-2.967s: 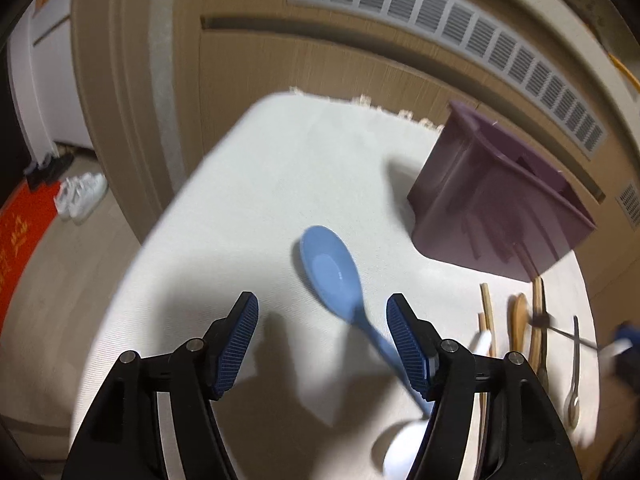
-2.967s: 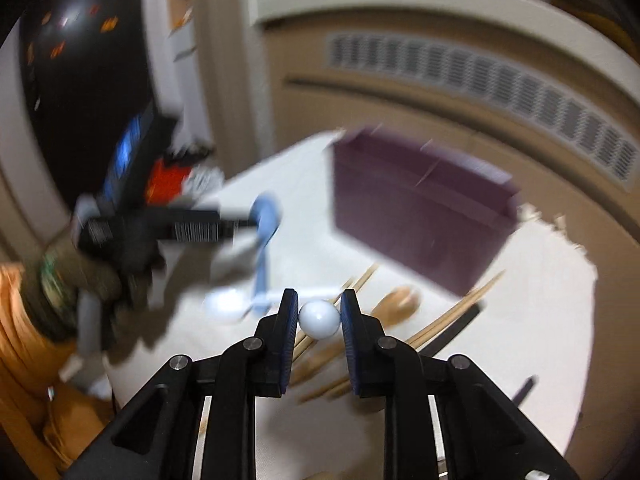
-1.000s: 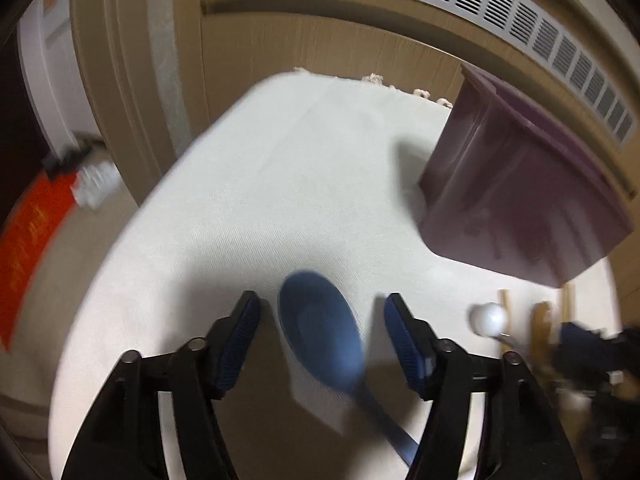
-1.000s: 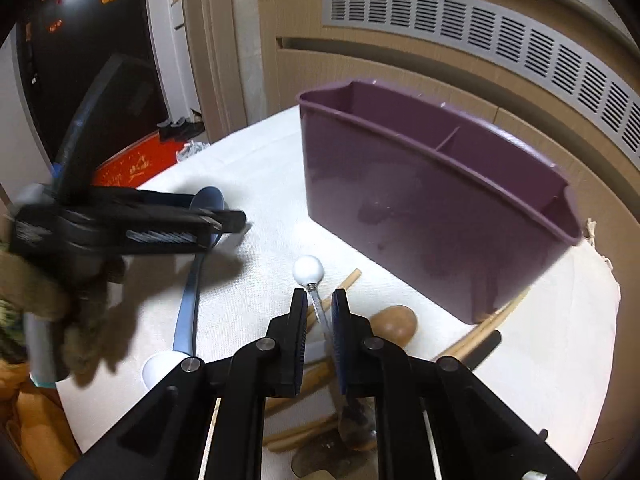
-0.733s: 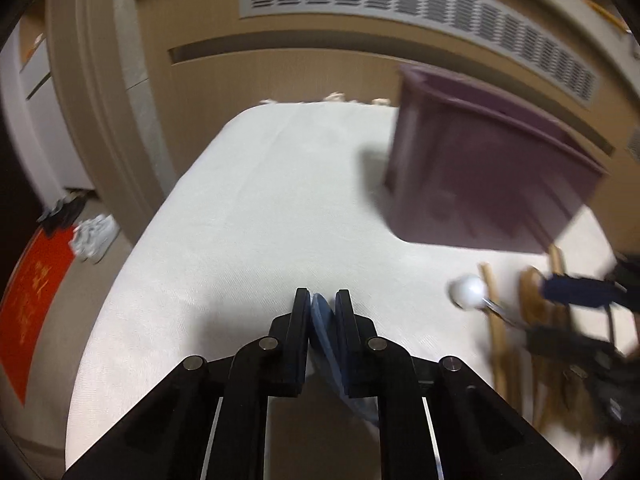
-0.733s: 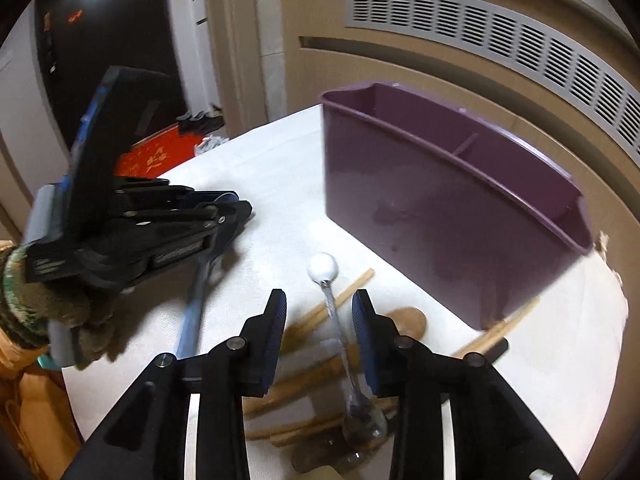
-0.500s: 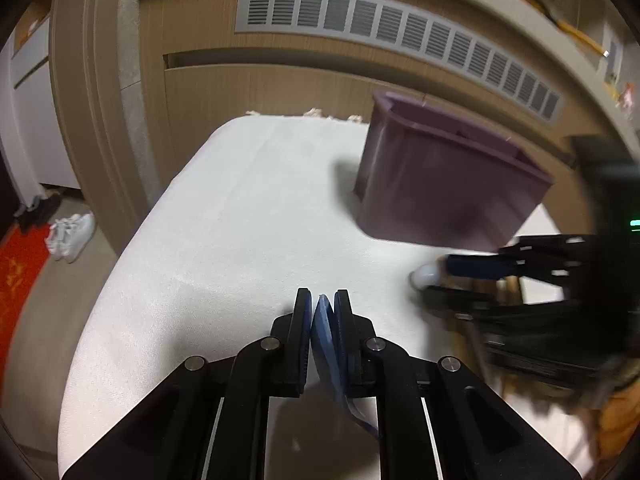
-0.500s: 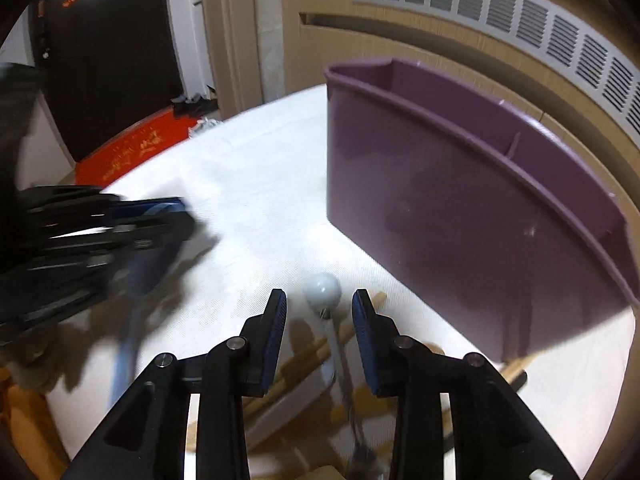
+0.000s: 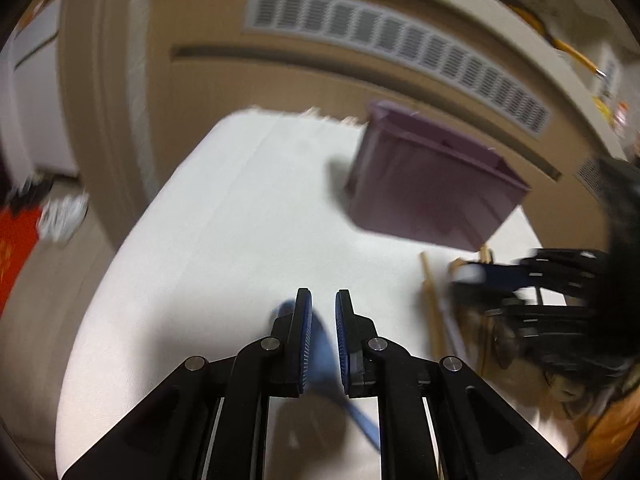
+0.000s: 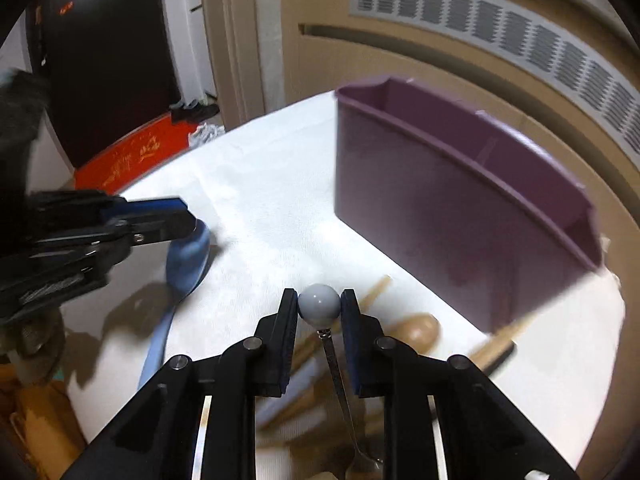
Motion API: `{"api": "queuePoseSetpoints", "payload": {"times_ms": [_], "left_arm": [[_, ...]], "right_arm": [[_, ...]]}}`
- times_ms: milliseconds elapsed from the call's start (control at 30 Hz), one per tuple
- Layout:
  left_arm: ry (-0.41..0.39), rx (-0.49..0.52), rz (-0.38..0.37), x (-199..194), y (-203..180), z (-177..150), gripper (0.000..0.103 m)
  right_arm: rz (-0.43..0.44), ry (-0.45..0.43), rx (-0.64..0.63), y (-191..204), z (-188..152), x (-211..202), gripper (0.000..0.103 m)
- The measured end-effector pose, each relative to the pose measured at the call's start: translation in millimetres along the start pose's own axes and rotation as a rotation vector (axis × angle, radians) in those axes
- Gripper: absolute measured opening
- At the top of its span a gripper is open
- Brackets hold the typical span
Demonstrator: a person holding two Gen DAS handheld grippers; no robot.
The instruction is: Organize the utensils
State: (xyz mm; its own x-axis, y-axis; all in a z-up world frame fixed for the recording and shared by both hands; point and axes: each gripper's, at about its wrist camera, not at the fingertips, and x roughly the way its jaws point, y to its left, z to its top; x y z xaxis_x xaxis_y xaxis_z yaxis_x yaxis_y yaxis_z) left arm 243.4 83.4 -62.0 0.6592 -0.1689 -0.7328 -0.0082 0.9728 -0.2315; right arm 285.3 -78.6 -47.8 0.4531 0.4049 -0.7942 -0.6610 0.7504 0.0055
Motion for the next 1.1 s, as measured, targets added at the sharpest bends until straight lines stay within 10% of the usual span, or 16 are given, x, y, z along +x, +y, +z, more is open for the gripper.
{"api": "queuePoseSetpoints", "payload": {"times_ms": [167,433,567,1100], "left_arm": [[0.084,-0.088,0.045,3.4,9.4,-11.2,0.061],[0.135,-0.016,0.146,34.1,-18.6,-20.4,0.059],[0.088,0.053,0.223,43.6,-23.6,-16.3,0.037],[-0.077,0.163,-0.018,-25.7,-65.2,-29.3,0.031]], "right_arm": [[-0.029,-0.031,0.023,-4.1,-8.4,-14.5,0.02],[-0.005,-0.05,0.084,-13.9,-22.4,-14.4,0.02],[-0.001,-0.069,0.095,-14.8,-28.7,-18.5,0.02],[-0.037,-0.132,0.149,-11.2,-44.6,-66.5,0.02]]}}
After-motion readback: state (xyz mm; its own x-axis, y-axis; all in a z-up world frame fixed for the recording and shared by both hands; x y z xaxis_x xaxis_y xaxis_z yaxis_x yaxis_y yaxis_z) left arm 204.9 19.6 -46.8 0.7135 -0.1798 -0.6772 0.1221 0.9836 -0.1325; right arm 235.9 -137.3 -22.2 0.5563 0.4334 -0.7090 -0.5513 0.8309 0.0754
